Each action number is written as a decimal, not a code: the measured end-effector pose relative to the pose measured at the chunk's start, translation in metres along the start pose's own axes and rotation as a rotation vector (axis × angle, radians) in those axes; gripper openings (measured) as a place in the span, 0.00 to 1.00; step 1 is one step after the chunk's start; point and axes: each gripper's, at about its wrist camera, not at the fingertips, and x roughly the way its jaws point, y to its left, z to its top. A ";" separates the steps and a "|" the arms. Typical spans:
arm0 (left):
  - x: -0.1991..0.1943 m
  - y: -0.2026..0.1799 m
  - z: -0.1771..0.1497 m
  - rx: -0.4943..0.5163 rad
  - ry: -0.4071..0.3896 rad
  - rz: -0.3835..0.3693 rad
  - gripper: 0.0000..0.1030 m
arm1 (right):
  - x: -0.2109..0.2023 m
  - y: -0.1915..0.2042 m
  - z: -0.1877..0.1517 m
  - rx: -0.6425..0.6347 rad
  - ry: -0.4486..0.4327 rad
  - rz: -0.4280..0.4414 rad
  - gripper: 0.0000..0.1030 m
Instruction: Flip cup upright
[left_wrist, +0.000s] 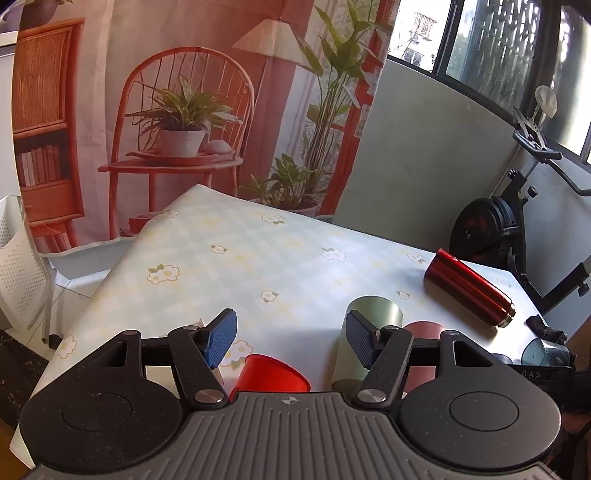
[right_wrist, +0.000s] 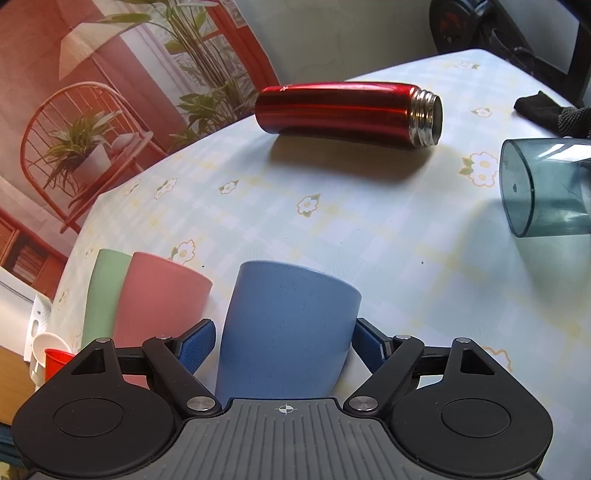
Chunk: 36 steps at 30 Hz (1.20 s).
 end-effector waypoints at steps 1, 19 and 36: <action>0.000 0.000 0.000 0.000 0.001 -0.002 0.66 | 0.001 0.000 0.002 0.003 0.010 0.001 0.76; 0.000 -0.001 0.001 0.003 0.010 -0.021 0.65 | 0.002 0.010 0.004 -0.102 0.128 -0.048 0.68; -0.005 -0.005 -0.003 0.015 0.014 -0.026 0.65 | -0.050 0.018 -0.026 -0.300 -0.114 -0.085 0.65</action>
